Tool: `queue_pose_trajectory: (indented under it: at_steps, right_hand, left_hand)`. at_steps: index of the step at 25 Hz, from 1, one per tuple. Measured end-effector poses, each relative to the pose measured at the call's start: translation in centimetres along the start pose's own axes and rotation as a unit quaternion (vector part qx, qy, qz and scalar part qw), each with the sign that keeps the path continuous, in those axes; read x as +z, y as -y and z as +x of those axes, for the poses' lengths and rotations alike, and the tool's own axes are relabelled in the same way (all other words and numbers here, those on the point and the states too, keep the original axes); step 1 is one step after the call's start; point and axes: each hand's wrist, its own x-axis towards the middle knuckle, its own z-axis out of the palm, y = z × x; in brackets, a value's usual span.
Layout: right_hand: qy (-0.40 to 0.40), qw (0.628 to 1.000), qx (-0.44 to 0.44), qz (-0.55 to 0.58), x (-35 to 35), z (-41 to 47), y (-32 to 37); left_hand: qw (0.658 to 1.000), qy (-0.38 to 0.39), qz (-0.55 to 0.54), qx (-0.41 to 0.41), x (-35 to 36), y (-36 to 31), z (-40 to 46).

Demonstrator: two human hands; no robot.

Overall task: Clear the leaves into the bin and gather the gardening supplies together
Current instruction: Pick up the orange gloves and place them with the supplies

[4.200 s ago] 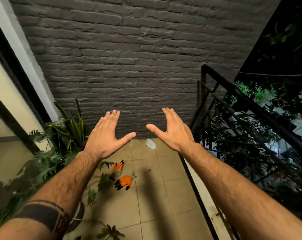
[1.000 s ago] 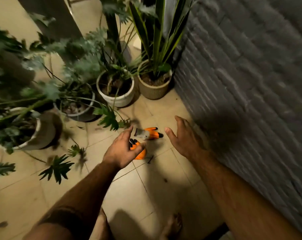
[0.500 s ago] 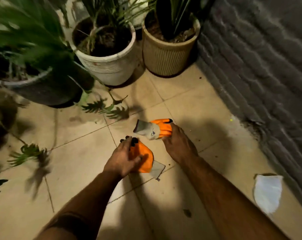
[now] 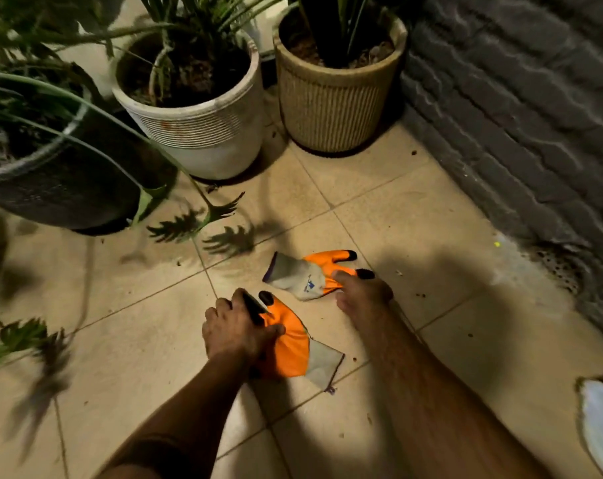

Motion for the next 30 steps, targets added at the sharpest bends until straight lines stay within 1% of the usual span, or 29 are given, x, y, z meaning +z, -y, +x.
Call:
queue_pose_trajectory:
  at_steps: [1, 2, 4, 5, 6, 8, 9, 10, 11, 12, 13, 16, 17, 18, 20, 22, 23, 24, 25, 26, 27, 28, 30]
  right_hand:
    - [-0.012, 0.999, 0.015, 0.048, 0.3, -0.3, 0.0]
    - [-0.02, 0.997, 0.015, 0.073, 0.4, -0.7, 0.2]
    - [-0.026, 0.998, 0.005, 0.058, -0.4, -2.5, 0.7]
    - [-0.026, 0.999, -0.001, 0.043, -1.1, -3.7, 1.0]
    - [-0.021, 0.999, 0.0, 0.039, -1.5, -4.9, 1.3]
    - [-0.013, 0.998, 0.004, 0.055, -2.3, -7.6, 1.8]
    - [-0.012, 0.998, 0.003, 0.057, -2.8, -8.2, 1.9]
    - [-0.013, 0.998, -0.01, 0.052, -3.1, -8.3, 2.0]
    - [-0.011, 0.999, -0.024, 0.046, -3.1, -7.9, 2.0]
    - [-0.006, 0.999, -0.027, 0.033, -3.0, -7.0, 1.8]
    - [0.001, 0.999, -0.023, 0.023, -2.9, -6.4, 1.6]
    - [0.025, 1.0, 0.003, 0.005, -3.2, -5.5, -0.1]
    - [0.034, 0.999, 0.0, 0.0, -3.5, -5.4, -0.5]
    - [0.041, 0.999, -0.005, -0.003, -3.9, -5.7, -0.7]
    - [0.04, 0.999, -0.006, -0.009, -4.6, -7.3, -0.3]
    - [0.033, 0.999, -0.005, -0.005, -5.1, -9.8, 1.1]
    - [0.036, 0.999, -0.006, -0.005, -5.2, -11.4, 2.3]
    - [0.042, 0.999, -0.007, 0.0, -5.3, -13.0, 3.5]
    - [0.05, 0.999, -0.006, 0.004, -5.4, -15.2, 4.8]
    - [0.056, 0.998, -0.003, 0.003, -5.4, -17.5, 6.0]
    - [0.061, 0.998, -0.001, -0.001, -5.3, -20.0, 7.2]
    - [0.064, 0.998, -0.004, -0.008, -5.2, -22.7, 8.5]
    - [0.073, 0.997, -0.007, -0.015, -4.8, -28.2, 10.9]
  left_hand:
    - [1.0, -0.007, -0.012, 0.005, -0.6, 0.5, 0.2]
    - [0.999, -0.018, -0.033, 0.009, -1.2, 0.9, 0.3]
    - [0.996, -0.029, -0.082, 0.013, -2.8, 1.4, -0.1]
    - [0.994, -0.016, -0.111, 0.011, -3.4, 1.5, -0.5]
    - [0.989, 0.012, -0.147, -0.002, -3.9, 1.4, -1.0]
    - [0.98, 0.07, -0.181, -0.053, -4.5, 0.8, -2.3]
    - [0.982, 0.069, -0.166, -0.056, -4.3, 0.4, -2.8]
    - [0.991, 0.057, -0.117, -0.023, -3.9, -0.3, -2.8]
    - [0.997, 0.042, -0.063, 0.03, -3.1, -0.9, -2.5]
    - [0.995, 0.028, -0.023, 0.088, -1.8, -0.9, -2.2]
    - [0.991, 0.031, 0.014, 0.131, -0.6, -1.0, -1.8]
    - [0.977, 0.048, 0.131, 0.163, 1.8, -0.5, -2.2]
    - [0.972, 0.042, 0.158, 0.167, 2.2, -0.2, -2.2]
    - [0.972, 0.036, 0.158, 0.168, 2.1, 0.2, -2.6]
    - [0.981, 0.023, 0.108, 0.161, 0.0, 1.0, -3.6]
    - [0.986, 0.011, 0.035, 0.165, -3.4, 1.4, -4.9]
    - [0.986, 0.013, -0.024, 0.165, -5.7, 1.3, -5.9]
    - [0.98, 0.039, -0.112, 0.157, -8.2, 1.0, -7.0]
    - [0.962, 0.083, -0.22, 0.136, -11.0, 0.5, -8.5]
    - [0.932, 0.131, -0.32, 0.106, -13.9, -0.1, -10.4]
    - [0.903, 0.163, -0.391, 0.075, -16.9, -0.9, -12.2]
    - [0.881, 0.174, -0.437, 0.053, -19.7, -1.7, -13.7]
    - [0.852, 0.179, -0.491, 0.02, -24.9, -3.7, -17.0]
